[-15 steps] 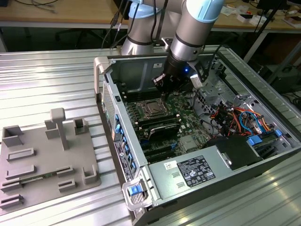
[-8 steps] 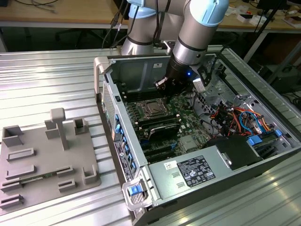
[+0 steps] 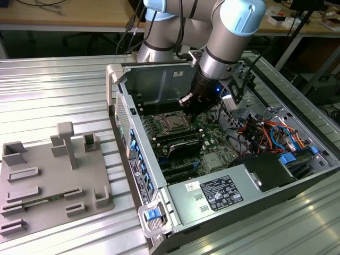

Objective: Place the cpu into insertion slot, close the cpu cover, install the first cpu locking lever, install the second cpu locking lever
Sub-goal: 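Install the second cpu locking lever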

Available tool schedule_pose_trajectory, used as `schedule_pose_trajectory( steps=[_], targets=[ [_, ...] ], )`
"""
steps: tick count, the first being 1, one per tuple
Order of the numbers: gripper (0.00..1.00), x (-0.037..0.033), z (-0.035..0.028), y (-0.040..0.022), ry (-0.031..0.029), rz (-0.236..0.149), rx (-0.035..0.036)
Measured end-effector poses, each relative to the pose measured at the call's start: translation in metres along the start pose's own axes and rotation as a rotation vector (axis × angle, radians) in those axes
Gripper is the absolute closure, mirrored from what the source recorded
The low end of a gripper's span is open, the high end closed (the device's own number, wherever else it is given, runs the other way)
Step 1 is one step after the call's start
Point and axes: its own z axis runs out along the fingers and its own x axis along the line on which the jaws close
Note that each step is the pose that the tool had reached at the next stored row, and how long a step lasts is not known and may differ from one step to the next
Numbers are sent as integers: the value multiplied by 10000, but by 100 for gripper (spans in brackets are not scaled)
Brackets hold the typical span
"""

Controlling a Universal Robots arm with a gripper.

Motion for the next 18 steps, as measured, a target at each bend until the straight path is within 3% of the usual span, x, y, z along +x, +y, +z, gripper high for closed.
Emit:
schedule_pose_trajectory(
  steps=[4, 10, 11, 12, 13, 14, 16, 18],
  targets=[
    [89, 39, 26, -48, -1, -22, -1],
    [89, 233, 85, -44, 1, -49, 2],
    [89, 301, 100, -40, 1, -49, 1],
    [89, 414, 129, -35, 1, -48, 2],
    [89, 585, 165, -27, -13, -52, 3],
    [89, 386, 146, -37, -14, -50, 2],
    [89, 395, 125, -46, -17, -41, 3],
    [89, 477, 130, -41, -17, -42, 3]
  ],
)
